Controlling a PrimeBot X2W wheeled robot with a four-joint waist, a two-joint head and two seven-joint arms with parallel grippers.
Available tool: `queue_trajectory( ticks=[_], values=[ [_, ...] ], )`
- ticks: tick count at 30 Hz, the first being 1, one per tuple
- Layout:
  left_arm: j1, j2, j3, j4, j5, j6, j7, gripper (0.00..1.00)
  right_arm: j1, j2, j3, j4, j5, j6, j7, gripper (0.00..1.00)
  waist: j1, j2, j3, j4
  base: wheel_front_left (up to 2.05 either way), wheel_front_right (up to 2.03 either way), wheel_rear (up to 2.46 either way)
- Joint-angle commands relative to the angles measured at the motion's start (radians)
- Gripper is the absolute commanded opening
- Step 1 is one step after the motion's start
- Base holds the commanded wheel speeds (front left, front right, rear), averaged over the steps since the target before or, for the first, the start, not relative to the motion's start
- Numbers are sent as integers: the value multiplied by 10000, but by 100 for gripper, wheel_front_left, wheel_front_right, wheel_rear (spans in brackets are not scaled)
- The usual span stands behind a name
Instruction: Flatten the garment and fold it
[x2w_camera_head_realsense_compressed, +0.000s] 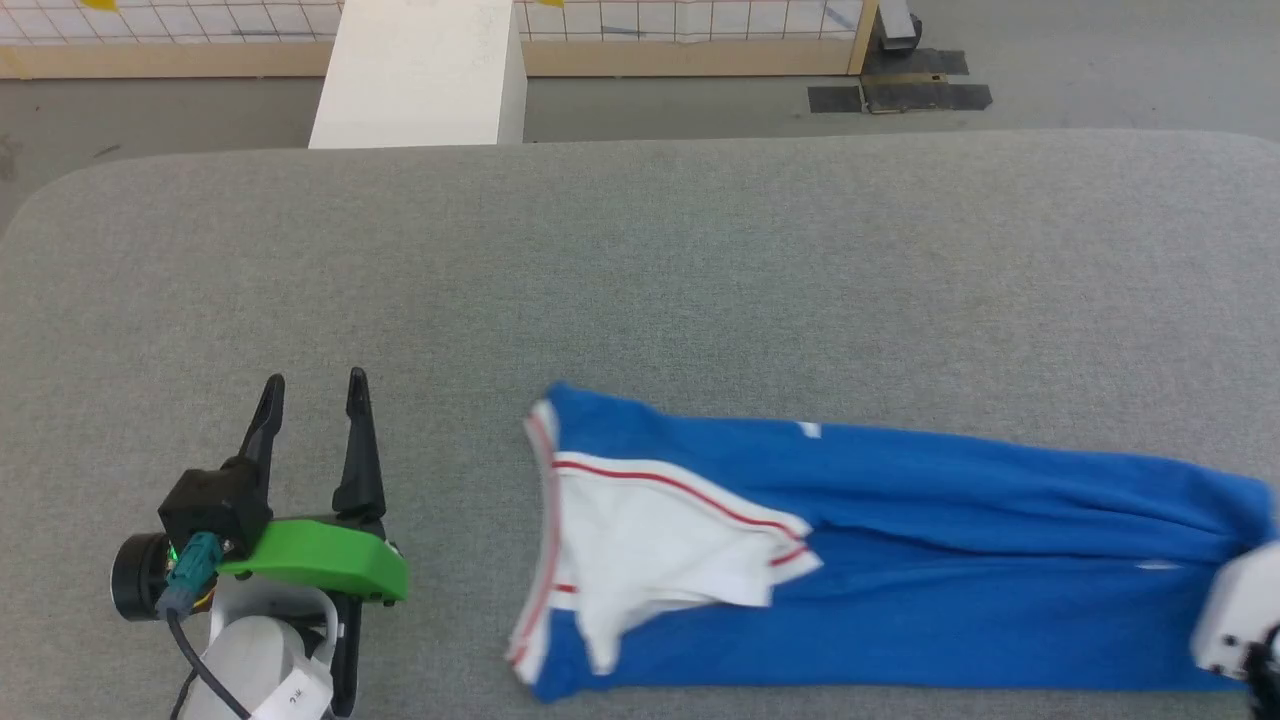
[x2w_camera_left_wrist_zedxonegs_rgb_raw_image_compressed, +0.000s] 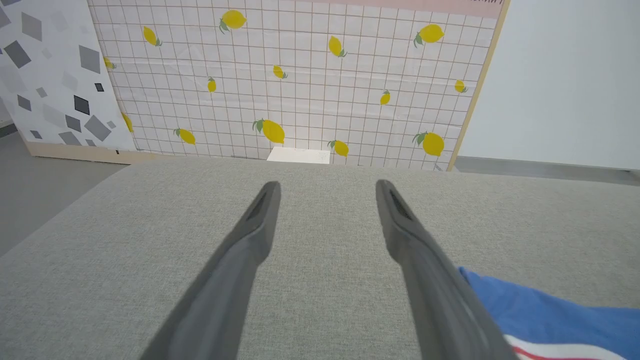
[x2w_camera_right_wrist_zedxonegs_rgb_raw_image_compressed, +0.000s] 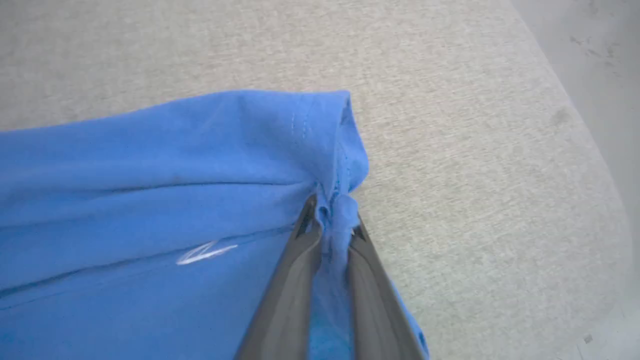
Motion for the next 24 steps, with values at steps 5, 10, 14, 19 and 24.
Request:
queue_trajectory(
  ticks=[5,10,14,19,24],
  values=[
    [-21,-165,51,-8,124,-113,-49,100,-253,-370,-840,300,-755,-19,-422,0,0,0,-32,-19,0,0,0],
    [41,-212,134,63,156,-184,-49,100,56,-411,211,-269,-414,-19,108,0,0,0,-139,-13,0,0,0],
    [112,-220,211,86,185,-226,-49,100,762,-287,1709,-2221,506,-19,1514,0,0,0,-202,-6,0,0,0],
    [111,-256,210,140,220,-262,-49,100,1690,-191,4202,-5390,1544,-19,3353,0,0,0,-187,69,0,0,0],
    [-54,-297,169,147,259,-280,-49,100,1314,-451,7089,-6608,2013,-19,3742,0,0,0,7,162,0,0,0]
  ],
)
